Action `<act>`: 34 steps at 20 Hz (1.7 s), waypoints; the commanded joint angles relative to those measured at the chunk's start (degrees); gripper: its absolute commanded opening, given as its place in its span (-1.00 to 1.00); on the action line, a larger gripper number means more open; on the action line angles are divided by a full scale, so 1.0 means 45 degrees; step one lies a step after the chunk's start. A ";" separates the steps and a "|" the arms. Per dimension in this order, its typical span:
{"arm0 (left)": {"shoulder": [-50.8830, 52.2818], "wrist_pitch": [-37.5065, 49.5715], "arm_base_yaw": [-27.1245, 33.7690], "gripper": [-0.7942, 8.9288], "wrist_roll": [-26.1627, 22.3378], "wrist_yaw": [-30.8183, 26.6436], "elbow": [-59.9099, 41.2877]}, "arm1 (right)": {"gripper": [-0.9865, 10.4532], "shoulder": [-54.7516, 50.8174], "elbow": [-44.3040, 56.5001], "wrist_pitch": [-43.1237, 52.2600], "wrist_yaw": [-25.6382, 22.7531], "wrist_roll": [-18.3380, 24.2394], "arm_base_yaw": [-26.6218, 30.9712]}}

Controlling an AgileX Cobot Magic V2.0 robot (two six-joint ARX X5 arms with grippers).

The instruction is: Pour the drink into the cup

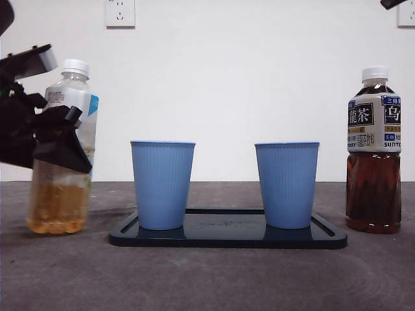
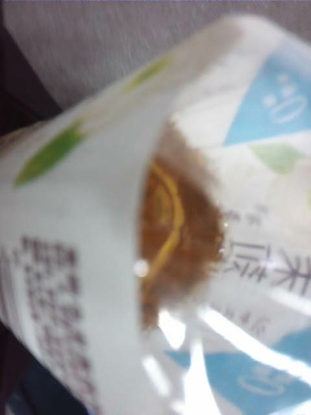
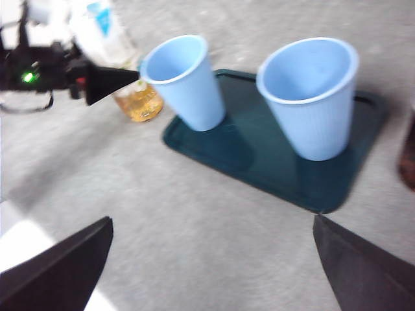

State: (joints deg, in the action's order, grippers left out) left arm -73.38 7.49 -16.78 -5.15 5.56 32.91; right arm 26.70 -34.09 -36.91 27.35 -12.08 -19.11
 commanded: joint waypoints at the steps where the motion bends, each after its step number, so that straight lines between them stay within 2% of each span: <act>1: 0.0437 -0.2147 -0.0034 -0.46 -0.2259 -0.0607 0.1734 | 0.02 0.0039 -0.0204 0.0073 0.0437 0.0374 -0.0063; 6: 0.0588 -0.6207 -0.0389 -0.47 -0.5095 -0.2093 0.4318 | 0.02 0.0039 -0.0204 0.0087 0.0544 0.0821 -0.0063; 8: 0.0588 -0.7286 -0.0733 -0.48 -0.6368 -0.3444 0.5139 | 0.02 0.0039 -0.0204 0.0092 0.0549 0.0947 -0.0063; 13: 0.0559 -0.8563 -0.1724 -0.52 -0.8621 -0.6790 0.6475 | 0.02 0.0039 -0.0204 0.0087 0.0622 0.1185 -0.0063; 18: 0.0330 -0.8714 -0.2739 -0.53 -1.1191 -0.9340 0.6751 | 0.02 0.0039 -0.0204 0.0092 0.0937 0.1282 -0.0063; 24: -0.0355 -0.8699 -0.3366 -0.54 -1.2337 -1.0545 0.6751 | 0.02 0.0039 -0.0204 0.0083 0.2006 0.1457 -0.0262; 30: -0.1001 -0.8126 -0.3847 -0.61 -1.3590 -1.1885 0.6756 | 0.02 0.0039 -0.0204 0.0083 0.2021 0.1506 -0.0865; 34: -0.1307 -0.7655 -0.3993 -0.61 -1.4120 -1.2152 0.6776 | 0.02 0.0039 -0.0204 0.0083 0.2016 0.1511 -0.0991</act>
State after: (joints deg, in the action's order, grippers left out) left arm -78.78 -28.51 -34.22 -67.64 -48.05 61.25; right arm 26.70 -34.09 -36.91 36.25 -5.96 -23.22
